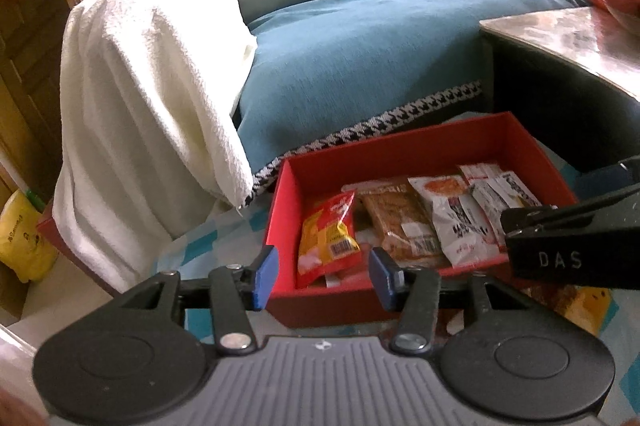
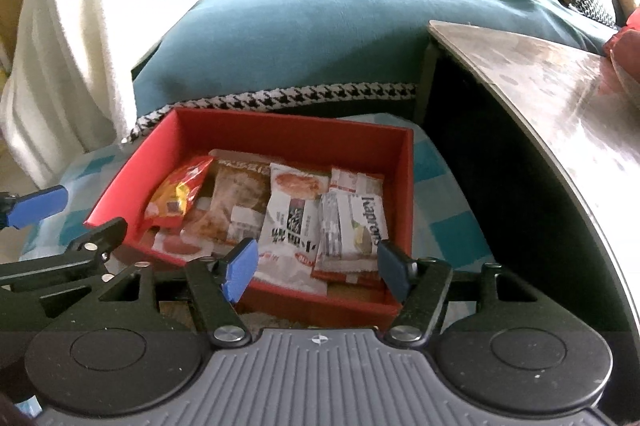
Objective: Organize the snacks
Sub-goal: 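Lower both packets into the red box and open both tools, then raise both open tools above the filled red box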
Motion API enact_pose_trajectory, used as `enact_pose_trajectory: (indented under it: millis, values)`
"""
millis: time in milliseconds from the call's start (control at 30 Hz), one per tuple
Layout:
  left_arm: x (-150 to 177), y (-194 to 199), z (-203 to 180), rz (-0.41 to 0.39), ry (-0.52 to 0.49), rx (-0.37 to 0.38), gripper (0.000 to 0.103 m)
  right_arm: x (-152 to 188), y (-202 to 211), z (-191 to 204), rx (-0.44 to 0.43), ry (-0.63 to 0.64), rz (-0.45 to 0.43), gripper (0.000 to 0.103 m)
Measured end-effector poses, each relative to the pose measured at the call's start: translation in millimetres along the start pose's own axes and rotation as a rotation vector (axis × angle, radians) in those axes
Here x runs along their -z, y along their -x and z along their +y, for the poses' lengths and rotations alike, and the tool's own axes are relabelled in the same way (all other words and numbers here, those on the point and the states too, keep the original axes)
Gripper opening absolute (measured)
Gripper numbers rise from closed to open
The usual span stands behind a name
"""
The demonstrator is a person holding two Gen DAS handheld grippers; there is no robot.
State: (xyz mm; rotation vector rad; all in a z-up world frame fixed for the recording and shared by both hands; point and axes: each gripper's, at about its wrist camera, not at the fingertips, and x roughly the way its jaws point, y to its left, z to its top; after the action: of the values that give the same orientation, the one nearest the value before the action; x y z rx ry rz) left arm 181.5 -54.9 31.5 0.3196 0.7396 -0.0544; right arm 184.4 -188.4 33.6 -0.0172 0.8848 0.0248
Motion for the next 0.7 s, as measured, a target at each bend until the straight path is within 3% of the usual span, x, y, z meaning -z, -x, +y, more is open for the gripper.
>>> enact_pose_trajectory:
  millis: [700]
  values:
    - [16.5,19.6,2.4,-0.003,-0.004,0.004,0.045,14.5,12.2,11.4,-0.024,0.039,0.008,0.073]
